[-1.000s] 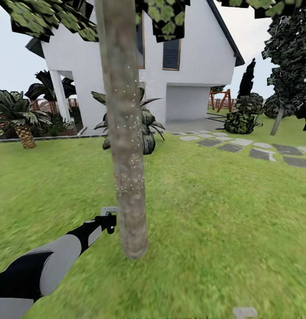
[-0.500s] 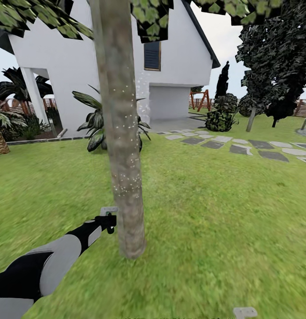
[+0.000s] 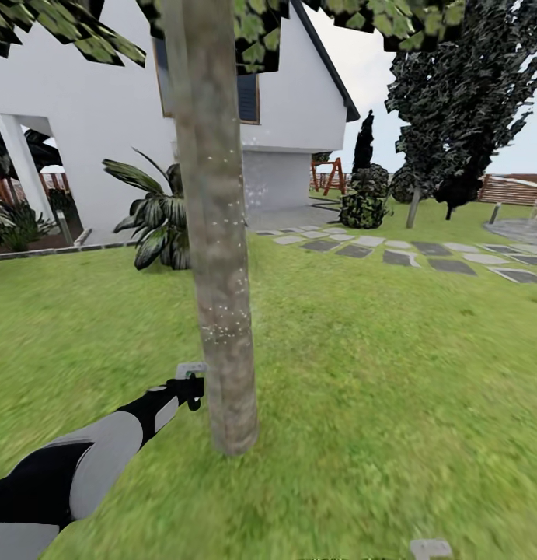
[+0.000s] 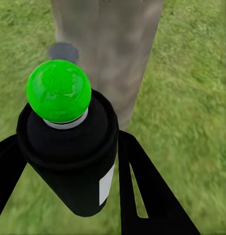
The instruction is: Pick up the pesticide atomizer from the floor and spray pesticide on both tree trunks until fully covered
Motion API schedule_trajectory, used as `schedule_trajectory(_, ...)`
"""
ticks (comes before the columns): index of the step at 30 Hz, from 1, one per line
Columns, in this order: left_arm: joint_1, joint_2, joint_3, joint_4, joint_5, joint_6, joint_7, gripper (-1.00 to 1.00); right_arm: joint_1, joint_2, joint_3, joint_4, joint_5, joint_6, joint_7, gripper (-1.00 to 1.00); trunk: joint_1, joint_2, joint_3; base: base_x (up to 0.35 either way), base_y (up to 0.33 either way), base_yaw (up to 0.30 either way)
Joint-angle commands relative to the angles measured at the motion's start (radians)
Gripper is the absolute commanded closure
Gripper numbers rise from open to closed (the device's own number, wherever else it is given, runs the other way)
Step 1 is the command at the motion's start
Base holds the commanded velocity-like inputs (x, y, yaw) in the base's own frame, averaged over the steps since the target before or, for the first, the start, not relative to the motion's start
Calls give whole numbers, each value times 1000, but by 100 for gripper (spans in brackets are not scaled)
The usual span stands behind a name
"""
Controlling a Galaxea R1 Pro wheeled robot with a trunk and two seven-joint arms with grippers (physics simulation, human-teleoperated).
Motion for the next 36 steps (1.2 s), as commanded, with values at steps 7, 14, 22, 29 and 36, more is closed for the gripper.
schedule_trajectory(7, -1, 0, 8, 0, -7, -1, -3, 100, -2, 0, 6, 5, -11, -7, 7, -100, 0, -1, -2, 0, 207, -209)
schedule_trajectory(14, -1, -27, 2, -13, -4, 5, -2, 100, -3, 3, 6, 3, -10, -9, 5, -100, 0, -1, -2, 0, 10, -15)
schedule_trajectory(22, -1, -33, 0, -334, -2, 339, -4, 100, -2, 6, 6, 5, -9, -8, 5, -100, 0, -1, -2, 0, 0, 0)
schedule_trajectory(29, -1, -43, -3, -692, -2, 719, -4, 100, -2, 6, 6, 5, -10, -7, 5, -100, 0, -1, -2, 0, 0, 0)
schedule_trajectory(36, -24, -56, -3, -843, -3, 920, -3, 100, -3, 6, 6, 5, -10, -7, 5, -100, 0, -1, -2, 0, 0, 0)
